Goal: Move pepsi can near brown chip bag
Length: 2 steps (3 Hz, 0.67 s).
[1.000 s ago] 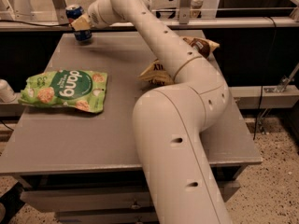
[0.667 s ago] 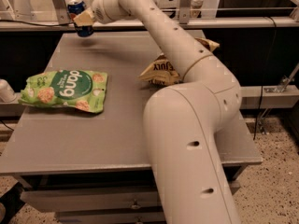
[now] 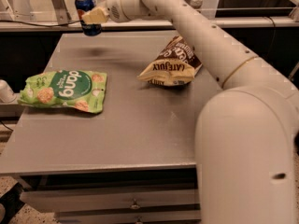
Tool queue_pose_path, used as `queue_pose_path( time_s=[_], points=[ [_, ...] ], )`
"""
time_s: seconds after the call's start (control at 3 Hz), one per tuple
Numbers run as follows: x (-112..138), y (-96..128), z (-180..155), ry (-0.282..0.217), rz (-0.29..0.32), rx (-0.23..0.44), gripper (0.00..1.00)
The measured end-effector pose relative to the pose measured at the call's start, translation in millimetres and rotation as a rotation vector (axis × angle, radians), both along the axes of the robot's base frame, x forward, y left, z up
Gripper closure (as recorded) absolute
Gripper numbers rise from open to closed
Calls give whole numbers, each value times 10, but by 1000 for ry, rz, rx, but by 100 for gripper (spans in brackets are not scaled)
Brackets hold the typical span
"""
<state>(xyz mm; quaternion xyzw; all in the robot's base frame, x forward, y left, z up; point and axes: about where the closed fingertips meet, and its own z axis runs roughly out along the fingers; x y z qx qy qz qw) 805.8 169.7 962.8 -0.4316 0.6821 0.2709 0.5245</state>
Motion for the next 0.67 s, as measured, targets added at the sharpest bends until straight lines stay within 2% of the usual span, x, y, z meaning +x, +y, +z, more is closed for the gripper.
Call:
queue_pose_path(
  time_s=[0.33,0.67],
  points=[
    [-437,-433,54,8,-11,7,100],
    [-812,-942,34,25,-54,-24,100]
  ],
)
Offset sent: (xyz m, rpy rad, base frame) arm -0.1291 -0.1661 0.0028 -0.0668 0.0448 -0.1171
